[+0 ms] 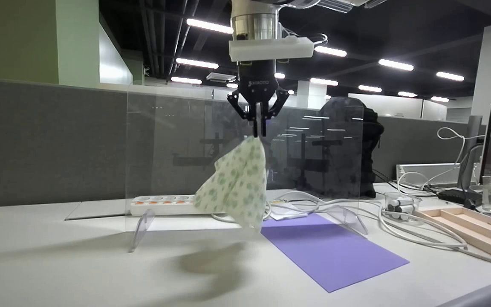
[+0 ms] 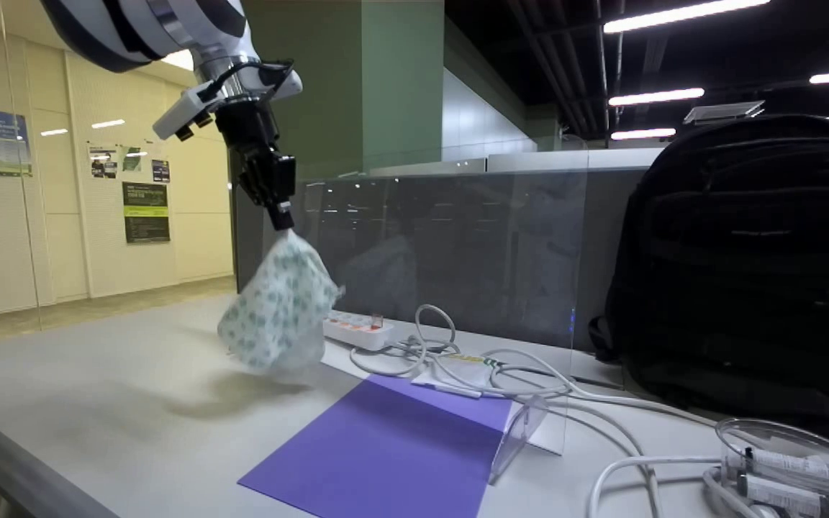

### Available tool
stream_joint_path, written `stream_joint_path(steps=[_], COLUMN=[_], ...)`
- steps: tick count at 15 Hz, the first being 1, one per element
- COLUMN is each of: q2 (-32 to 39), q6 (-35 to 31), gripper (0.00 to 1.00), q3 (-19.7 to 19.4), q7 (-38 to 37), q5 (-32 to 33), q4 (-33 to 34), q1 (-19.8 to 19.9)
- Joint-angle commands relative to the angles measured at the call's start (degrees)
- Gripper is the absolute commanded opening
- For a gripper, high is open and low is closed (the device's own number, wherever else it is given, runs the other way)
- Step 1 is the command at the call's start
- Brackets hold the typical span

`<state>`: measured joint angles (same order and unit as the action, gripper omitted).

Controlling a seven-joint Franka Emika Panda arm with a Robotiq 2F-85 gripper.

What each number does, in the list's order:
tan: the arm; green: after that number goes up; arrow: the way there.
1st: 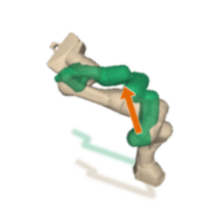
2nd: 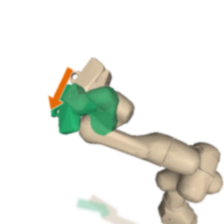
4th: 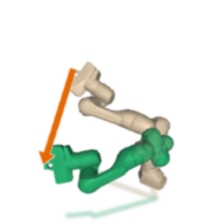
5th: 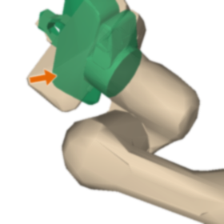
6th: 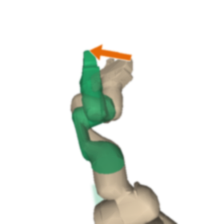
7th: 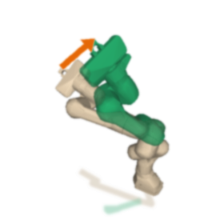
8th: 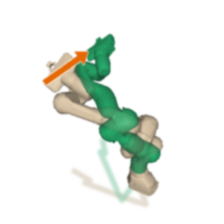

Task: Put the cloth on the table

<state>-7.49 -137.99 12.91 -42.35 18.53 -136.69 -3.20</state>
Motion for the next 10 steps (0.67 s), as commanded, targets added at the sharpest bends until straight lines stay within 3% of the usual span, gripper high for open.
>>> stream_joint_path(steps=[1, 8, 10], q2=[-1.22, -1.93, -2.11], q6=[-0.32, -0.99, -1.12], gripper=[0.48, 0.95, 1.00], q3=[-0.89, -0.67, -0.67], q7=[-0.18, -0.74, -0.83], q5=[-1.69, -0.74, -0.48], q4=[-0.63, -1.17, -1.16], q1=[-0.79, -0.69, -0.59])
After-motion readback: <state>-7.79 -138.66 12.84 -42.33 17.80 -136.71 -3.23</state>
